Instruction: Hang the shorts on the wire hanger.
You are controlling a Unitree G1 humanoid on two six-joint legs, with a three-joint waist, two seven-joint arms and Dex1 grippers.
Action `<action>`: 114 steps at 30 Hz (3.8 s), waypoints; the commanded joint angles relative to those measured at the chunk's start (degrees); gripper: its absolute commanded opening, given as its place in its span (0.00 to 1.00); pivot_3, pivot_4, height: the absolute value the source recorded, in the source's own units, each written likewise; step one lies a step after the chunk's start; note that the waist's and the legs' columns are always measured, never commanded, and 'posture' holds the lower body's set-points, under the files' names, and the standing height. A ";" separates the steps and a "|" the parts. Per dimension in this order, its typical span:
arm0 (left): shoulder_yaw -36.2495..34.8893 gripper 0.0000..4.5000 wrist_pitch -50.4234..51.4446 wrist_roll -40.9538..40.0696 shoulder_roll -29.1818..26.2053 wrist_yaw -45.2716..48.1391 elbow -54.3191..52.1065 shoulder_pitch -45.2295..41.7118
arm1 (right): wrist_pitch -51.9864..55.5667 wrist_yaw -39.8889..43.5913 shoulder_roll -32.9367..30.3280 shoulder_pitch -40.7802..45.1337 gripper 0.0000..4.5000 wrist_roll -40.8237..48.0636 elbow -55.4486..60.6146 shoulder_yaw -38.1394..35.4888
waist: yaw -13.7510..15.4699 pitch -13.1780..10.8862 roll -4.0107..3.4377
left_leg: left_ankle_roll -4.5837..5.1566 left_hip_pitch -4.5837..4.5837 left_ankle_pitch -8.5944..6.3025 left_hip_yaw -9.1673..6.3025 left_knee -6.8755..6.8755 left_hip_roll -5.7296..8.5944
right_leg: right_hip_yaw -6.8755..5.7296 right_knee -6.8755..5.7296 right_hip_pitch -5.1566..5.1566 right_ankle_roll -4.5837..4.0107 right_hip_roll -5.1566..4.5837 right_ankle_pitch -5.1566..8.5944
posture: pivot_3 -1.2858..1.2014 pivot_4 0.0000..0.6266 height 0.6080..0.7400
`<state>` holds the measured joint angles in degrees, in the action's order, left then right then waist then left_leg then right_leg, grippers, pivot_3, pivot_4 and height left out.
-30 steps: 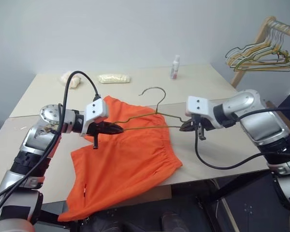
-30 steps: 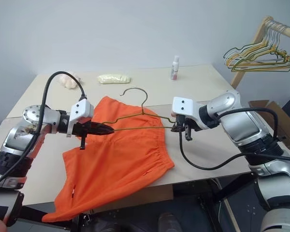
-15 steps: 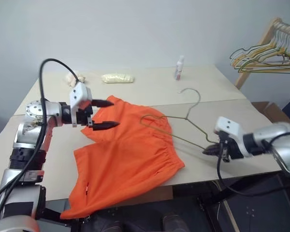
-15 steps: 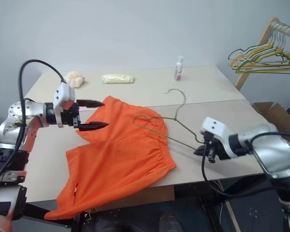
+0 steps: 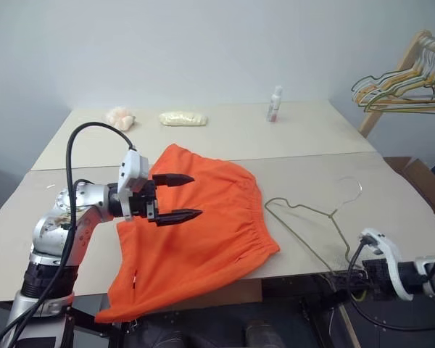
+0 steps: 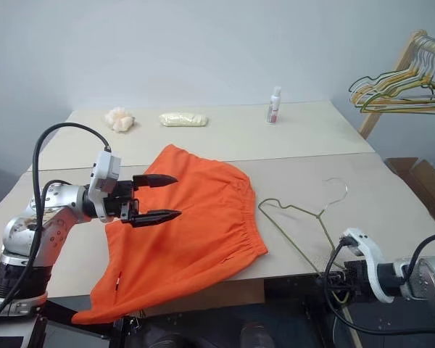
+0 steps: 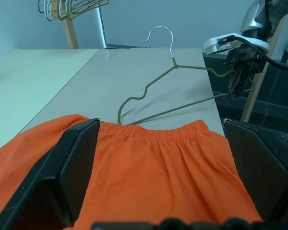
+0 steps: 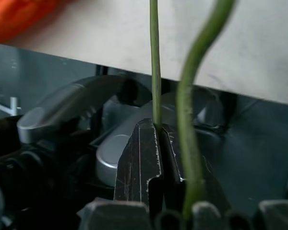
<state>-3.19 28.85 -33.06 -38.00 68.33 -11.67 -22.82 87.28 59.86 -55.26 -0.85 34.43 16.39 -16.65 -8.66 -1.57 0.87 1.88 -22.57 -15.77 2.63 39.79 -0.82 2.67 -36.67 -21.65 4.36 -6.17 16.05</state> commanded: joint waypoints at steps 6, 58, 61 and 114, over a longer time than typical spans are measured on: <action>-0.32 1.00 0.24 -1.27 -1.74 0.04 -1.96 0.36 | 1.16 3.44 -3.01 0.50 0.00 9.08 -1.26 -3.91 | 0.23 -0.04 -0.01 | 0.12 0.34 -0.08 0.00 -0.02 0.00 | -0.07 0.34 0.50 0.01 0.03 0.01 | 0.44 0.06 1.00; 0.40 1.00 -4.23 1.62 -5.07 0.81 -1.78 1.81 | -3.75 4.28 6.53 33.57 0.00 6.96 -32.54 28.70 | 3.56 -0.21 -0.13 | 0.15 0.24 -0.15 0.08 -0.06 -0.01 | -0.16 0.49 0.39 -0.03 0.10 -0.03 | 0.48 0.03 1.00; 0.23 1.00 -4.41 1.68 -5.16 0.75 -1.92 2.13 | -4.48 9.15 4.96 33.30 0.00 7.27 -30.98 31.63 | 3.88 -0.21 -0.13 | 0.15 0.17 -0.15 0.07 0.00 -0.01 | -0.16 0.49 0.37 -0.03 0.07 -0.03 | 0.48 0.03 1.00; 2.98 1.00 -25.05 12.38 -15.08 18.99 28.16 -25.83 | -43.20 -3.45 13.11 43.12 0.00 -21.63 -3.98 37.66 | 2.92 -0.17 -0.15 | -0.12 -0.60 0.01 0.14 0.20 0.06 | -0.19 -0.31 -0.58 -0.02 0.08 -0.03 | 0.47 0.00 1.00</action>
<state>-0.67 7.15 -22.43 -52.79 86.33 14.37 -46.49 46.06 55.60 -41.46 40.32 13.68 10.01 21.41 -5.73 -1.74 0.72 1.77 -23.15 -15.76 2.77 40.00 -0.78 2.47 -36.98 -22.22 4.34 -6.09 16.02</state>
